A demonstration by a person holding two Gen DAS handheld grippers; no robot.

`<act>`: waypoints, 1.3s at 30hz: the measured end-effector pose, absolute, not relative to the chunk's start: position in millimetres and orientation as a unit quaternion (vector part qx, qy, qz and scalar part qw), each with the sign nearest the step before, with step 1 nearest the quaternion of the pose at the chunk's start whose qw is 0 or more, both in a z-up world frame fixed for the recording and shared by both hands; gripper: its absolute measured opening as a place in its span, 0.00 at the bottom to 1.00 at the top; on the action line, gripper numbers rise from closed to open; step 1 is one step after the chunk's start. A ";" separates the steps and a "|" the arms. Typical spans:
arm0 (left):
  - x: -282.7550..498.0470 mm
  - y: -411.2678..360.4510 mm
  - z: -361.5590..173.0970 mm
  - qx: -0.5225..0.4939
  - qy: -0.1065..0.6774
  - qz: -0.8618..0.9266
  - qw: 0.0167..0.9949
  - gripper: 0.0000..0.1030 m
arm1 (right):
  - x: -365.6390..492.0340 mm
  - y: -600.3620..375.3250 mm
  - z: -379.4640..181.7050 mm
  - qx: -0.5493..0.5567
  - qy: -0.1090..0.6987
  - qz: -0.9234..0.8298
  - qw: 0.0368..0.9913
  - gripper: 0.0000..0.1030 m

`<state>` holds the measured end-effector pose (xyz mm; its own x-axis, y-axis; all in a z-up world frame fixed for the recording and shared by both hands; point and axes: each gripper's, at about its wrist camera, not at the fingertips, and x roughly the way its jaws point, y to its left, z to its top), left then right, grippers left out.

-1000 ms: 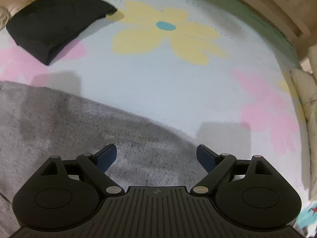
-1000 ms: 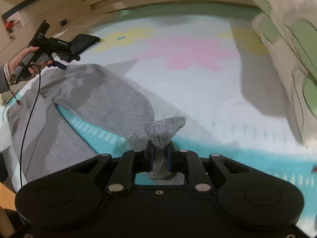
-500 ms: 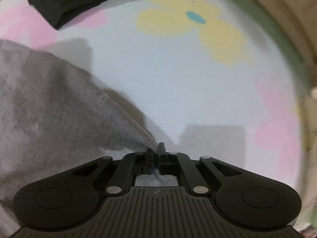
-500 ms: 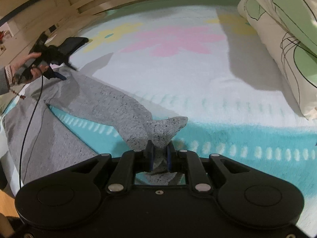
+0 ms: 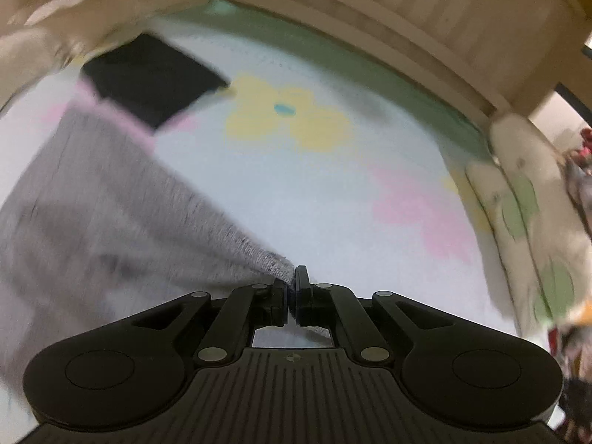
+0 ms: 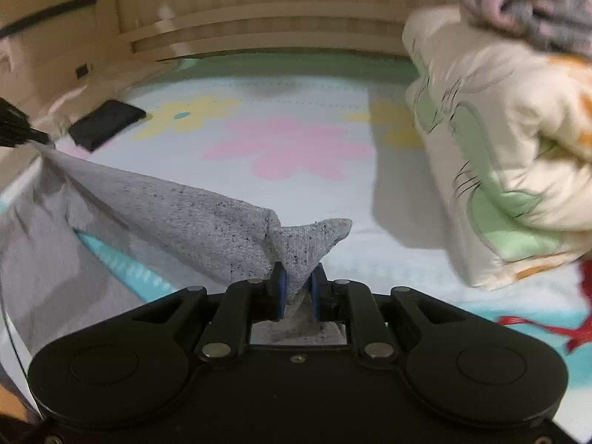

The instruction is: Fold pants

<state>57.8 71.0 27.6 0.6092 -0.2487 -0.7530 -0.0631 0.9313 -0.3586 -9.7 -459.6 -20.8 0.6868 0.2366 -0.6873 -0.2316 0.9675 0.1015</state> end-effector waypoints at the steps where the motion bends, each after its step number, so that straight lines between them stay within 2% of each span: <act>1: 41.9 75.8 17.2 -0.175 0.448 -0.055 0.875 0.03 | -18.6 -458.4 -21.8 -0.011 0.381 0.131 0.915 0.24; 2: 27.2 77.8 1.9 -0.168 0.466 -0.053 0.867 0.03 | -26.3 -456.5 -25.4 -0.028 0.393 0.132 0.910 0.34; 3: 13.8 80.2 -15.4 -0.166 0.485 -0.049 0.857 0.03 | -35.3 -454.5 -32.7 -0.044 0.412 0.135 0.900 0.39; 4: 2.9 82.9 -30.5 -0.172 0.502 -0.044 0.846 0.03 | -41.7 -454.0 -42.2 -0.054 0.438 0.139 0.887 0.51; 5: -2.7 89.5 -50.8 -0.183 0.525 -0.037 0.831 0.03 | -46.6 -454.7 -51.2 -0.060 0.463 0.143 0.873 0.58; 7: -10.6 96.8 -75.0 -0.196 0.551 -0.024 0.811 0.03 | -57.3 -459.3 -64.0 -0.061 0.504 0.146 0.849 0.59; 9: -14.0 98.3 -82.9 -0.199 0.556 -0.020 0.807 0.03 | -63.4 -468.7 -62.9 -0.045 0.510 0.130 0.849 0.60; 11: -13.5 98.0 -84.9 -0.193 0.554 -0.024 0.810 0.03 | -62.1 -479.4 -53.2 -0.007 0.510 0.111 0.853 0.69; 12: -13.1 96.9 -84.2 -0.188 0.552 -0.024 0.812 0.03 | -58.1 -484.4 -49.3 0.017 0.514 0.099 0.852 0.70; 16: -16.3 93.0 -81.9 -0.187 0.543 -0.024 0.818 0.03 | -34.0 -495.2 -50.1 0.120 0.560 0.065 0.817 0.70; 21: -17.9 94.9 -87.0 -0.191 0.546 -0.022 0.815 0.03 | -27.6 -491.7 -79.5 0.219 0.622 0.005 0.752 0.67; 23: -12.3 89.3 -85.7 -0.190 0.546 -0.021 0.816 0.03 | -33.2 -489.6 -90.9 0.229 0.634 -0.025 0.739 0.63; 34: -26.0 86.7 -95.3 -0.182 0.544 -0.024 0.819 0.03 | -74.5 -482.9 -113.5 0.336 0.603 -0.068 0.721 0.63; 39: -26.7 79.3 -93.7 -0.164 0.542 -0.024 0.824 0.03 | -65.0 -473.8 -111.1 0.289 0.610 -0.087 0.733 0.62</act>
